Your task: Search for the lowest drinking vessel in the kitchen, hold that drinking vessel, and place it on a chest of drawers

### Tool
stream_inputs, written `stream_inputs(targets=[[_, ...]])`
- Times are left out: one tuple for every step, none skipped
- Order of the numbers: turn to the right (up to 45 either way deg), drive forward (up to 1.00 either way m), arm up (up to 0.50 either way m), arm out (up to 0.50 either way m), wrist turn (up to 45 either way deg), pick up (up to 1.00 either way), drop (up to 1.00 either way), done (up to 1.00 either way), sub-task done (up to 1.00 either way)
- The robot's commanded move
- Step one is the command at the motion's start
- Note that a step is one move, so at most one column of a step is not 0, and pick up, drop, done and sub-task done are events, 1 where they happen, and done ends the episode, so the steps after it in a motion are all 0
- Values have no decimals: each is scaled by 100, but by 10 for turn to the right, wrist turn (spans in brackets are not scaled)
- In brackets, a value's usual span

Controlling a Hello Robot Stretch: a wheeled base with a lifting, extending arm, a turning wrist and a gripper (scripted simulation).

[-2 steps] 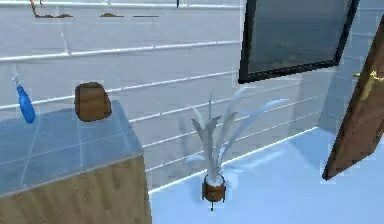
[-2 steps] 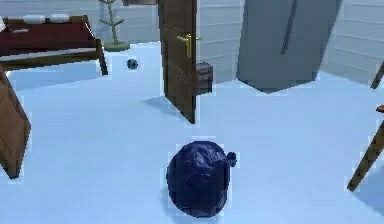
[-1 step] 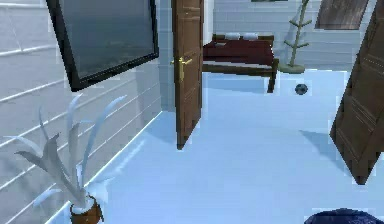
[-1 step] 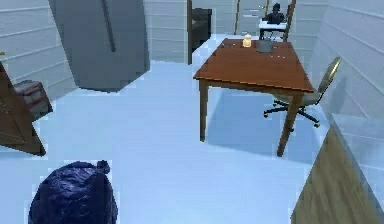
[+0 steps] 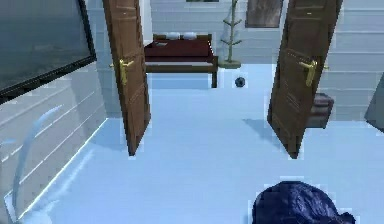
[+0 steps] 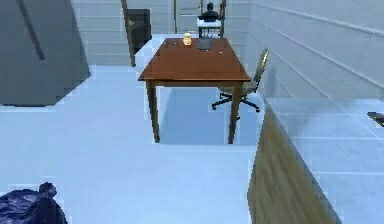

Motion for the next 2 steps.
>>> stream_inputs(targets=[[0, 5, 0, 0, 0, 0, 0, 0, 0], [-450, 0, 0, 0, 0, 0, 0, 0, 0]])
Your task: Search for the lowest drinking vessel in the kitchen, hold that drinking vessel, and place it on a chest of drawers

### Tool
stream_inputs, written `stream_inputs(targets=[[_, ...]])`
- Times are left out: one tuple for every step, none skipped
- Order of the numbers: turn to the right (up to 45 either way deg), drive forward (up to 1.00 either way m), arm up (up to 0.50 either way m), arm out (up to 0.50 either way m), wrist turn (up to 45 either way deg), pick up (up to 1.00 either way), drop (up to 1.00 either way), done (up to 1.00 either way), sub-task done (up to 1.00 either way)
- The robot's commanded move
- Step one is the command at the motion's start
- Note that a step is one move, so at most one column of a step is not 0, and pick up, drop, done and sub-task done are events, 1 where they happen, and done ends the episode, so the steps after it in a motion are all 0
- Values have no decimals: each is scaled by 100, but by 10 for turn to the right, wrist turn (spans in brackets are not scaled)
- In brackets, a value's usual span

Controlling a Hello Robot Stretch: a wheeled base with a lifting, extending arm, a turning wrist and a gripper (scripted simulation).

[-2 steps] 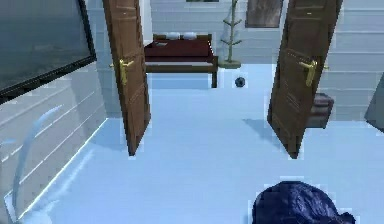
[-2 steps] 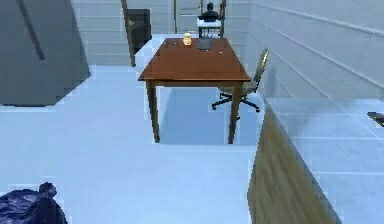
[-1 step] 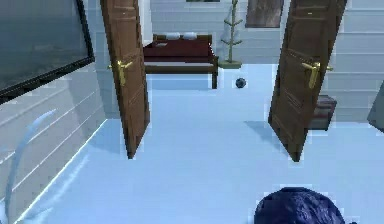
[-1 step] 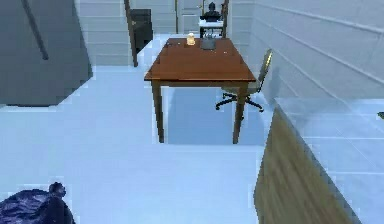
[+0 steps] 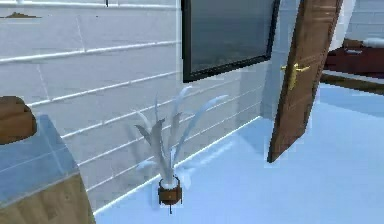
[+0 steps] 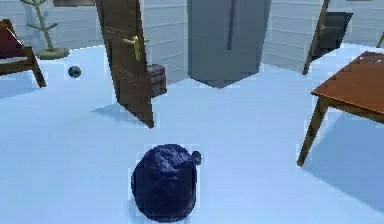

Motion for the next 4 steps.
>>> stream_inputs(targets=[[-300, 0, 0, 0, 0, 0, 0, 0, 0], [0, 15, 0, 0, 0, 0, 0, 0, 0], [450, 0, 0, 0, 0, 0, 0, 0, 0], [450, 0, 0, 0, 0, 0, 0, 0, 0]])
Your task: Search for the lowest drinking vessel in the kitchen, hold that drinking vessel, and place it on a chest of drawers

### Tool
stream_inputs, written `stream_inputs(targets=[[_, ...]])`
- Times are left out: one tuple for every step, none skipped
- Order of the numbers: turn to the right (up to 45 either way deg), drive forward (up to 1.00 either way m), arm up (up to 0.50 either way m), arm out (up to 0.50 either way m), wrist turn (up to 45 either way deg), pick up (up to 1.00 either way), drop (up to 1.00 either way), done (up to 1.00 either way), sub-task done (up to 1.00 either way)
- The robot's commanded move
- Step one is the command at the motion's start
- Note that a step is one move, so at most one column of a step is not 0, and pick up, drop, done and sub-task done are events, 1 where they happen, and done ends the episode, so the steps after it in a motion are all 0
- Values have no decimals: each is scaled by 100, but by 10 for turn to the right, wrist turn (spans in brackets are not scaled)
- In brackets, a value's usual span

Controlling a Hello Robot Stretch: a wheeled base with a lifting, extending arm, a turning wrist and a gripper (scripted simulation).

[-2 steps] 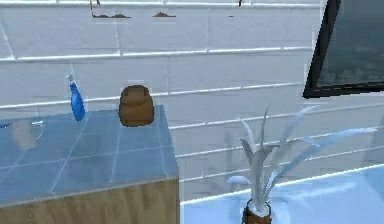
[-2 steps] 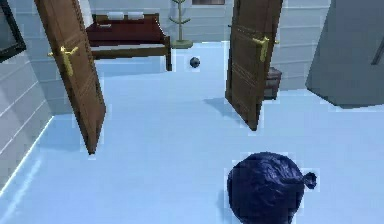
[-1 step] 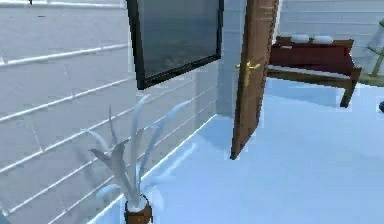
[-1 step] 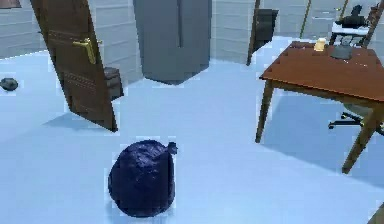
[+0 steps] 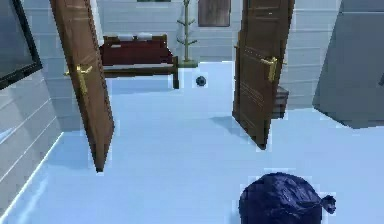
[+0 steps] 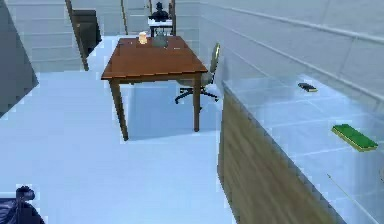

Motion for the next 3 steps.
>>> stream_inputs(targets=[[450, 0, 0, 0, 0, 0, 0, 0, 0], [240, 0, 0, 0, 0, 0, 0, 0, 0], [0, 100, 0, 0, 0, 0, 0, 0, 0]])
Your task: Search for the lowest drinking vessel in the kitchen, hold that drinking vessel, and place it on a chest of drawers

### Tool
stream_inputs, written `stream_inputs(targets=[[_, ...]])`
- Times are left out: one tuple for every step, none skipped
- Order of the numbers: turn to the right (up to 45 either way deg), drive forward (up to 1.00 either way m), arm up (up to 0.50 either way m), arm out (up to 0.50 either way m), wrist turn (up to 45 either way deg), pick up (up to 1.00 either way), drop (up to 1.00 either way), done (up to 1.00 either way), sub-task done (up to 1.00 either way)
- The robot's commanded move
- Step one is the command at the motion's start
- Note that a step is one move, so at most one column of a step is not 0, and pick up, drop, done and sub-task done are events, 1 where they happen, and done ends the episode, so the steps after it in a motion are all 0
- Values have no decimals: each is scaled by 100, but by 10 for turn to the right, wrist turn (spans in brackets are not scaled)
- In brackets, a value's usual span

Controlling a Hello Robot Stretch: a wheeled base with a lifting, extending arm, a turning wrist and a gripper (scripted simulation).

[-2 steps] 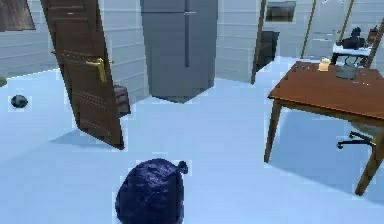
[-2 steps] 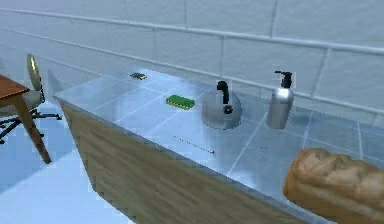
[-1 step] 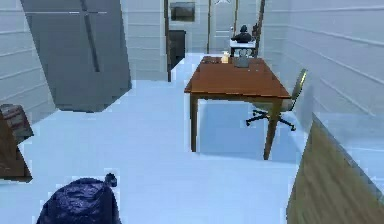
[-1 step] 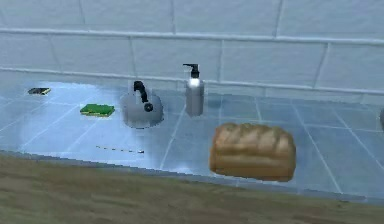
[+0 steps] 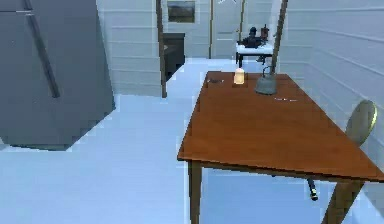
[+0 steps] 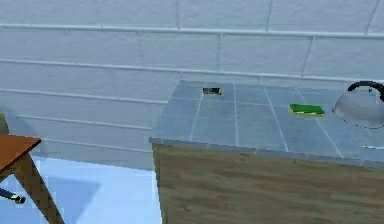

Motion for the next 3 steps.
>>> stream_inputs(targets=[[180, 0, 0, 0, 0, 0, 0, 0, 0], [0, 5, 0, 0, 0, 0, 0, 0, 0], [-450, 0, 0, 0, 0, 0, 0, 0, 0]])
